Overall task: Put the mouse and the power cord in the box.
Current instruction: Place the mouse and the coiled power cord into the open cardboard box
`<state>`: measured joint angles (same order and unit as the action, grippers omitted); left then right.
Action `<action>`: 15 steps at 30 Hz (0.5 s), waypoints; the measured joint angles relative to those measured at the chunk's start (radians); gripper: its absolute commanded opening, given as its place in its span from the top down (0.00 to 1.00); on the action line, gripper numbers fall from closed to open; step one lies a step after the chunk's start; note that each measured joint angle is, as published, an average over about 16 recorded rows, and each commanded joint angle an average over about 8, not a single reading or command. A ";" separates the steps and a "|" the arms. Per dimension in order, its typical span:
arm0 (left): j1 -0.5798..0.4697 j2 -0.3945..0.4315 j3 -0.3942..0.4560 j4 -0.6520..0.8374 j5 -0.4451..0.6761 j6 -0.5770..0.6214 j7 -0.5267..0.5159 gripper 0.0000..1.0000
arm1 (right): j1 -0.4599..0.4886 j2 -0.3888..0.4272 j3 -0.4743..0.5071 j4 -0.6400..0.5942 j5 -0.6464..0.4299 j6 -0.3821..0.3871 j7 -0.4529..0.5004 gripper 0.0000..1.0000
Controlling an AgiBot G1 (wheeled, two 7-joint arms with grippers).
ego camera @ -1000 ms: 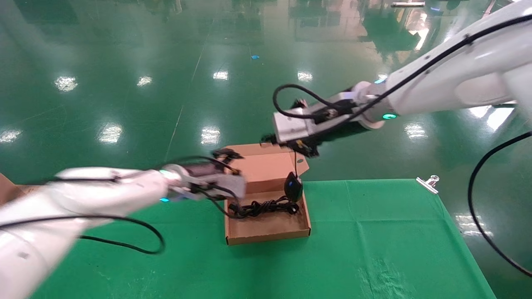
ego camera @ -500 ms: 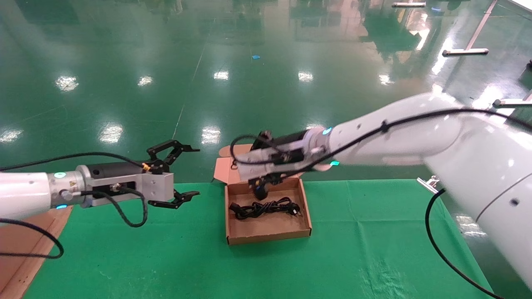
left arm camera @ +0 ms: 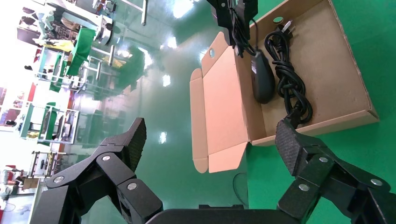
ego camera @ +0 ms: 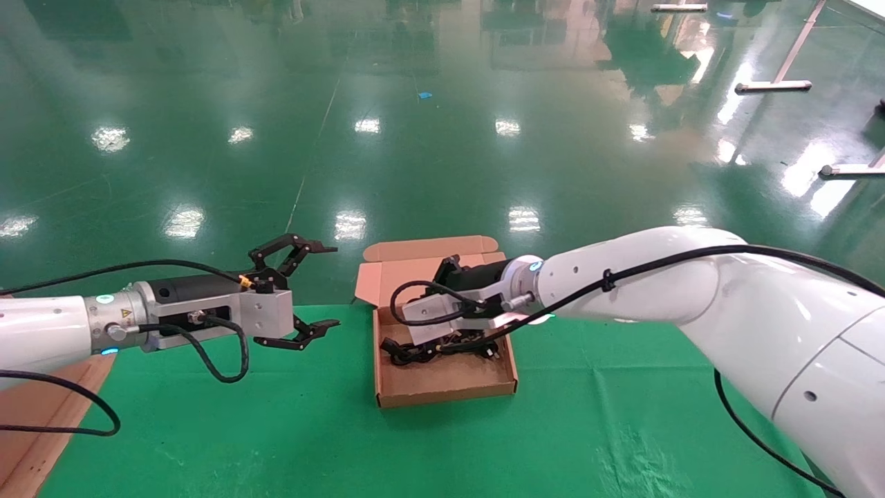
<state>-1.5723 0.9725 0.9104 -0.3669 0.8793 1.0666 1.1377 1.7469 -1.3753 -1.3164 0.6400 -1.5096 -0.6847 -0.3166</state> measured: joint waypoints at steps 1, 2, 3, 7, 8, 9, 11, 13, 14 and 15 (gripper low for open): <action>0.000 0.000 0.000 0.001 0.000 0.001 0.000 0.00 | -0.001 0.000 -0.002 0.000 -0.001 0.003 0.000 0.00; 0.000 0.000 0.000 0.001 0.000 0.001 0.001 0.00 | -0.001 0.000 -0.004 0.000 -0.002 0.005 0.000 0.00; 0.000 0.000 0.000 0.002 0.000 0.002 0.001 0.00 | -0.002 0.000 -0.005 0.000 -0.002 0.006 0.000 0.00; 0.000 0.000 -0.001 0.000 -0.001 0.001 -0.002 0.00 | 0.000 0.001 -0.001 -0.001 -0.002 0.003 0.000 0.00; 0.001 0.000 -0.002 -0.002 -0.001 0.001 -0.004 0.00 | -0.001 0.002 0.002 0.000 -0.001 0.000 0.001 0.00; 0.002 0.000 -0.003 -0.005 -0.001 0.001 -0.008 0.00 | -0.001 0.003 0.005 0.001 0.001 -0.003 0.002 0.00; 0.006 -0.003 -0.008 -0.012 -0.002 0.004 -0.019 0.00 | -0.005 0.009 0.015 0.005 0.007 -0.012 0.005 0.00; 0.012 -0.007 -0.015 -0.024 -0.004 0.009 -0.035 0.00 | -0.012 0.018 0.029 0.013 0.017 -0.024 0.011 0.00; 0.016 -0.010 -0.020 -0.031 -0.005 0.012 -0.046 0.00 | -0.017 0.024 0.038 0.017 0.023 -0.031 0.014 0.00; 0.020 -0.013 -0.026 -0.039 -0.006 0.015 -0.057 0.00 | -0.022 0.030 0.047 0.023 0.030 -0.038 0.018 0.00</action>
<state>-1.5520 0.9596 0.8848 -0.4064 0.8728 1.0817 1.0803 1.7247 -1.3453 -1.2697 0.6628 -1.4799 -0.7229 -0.2983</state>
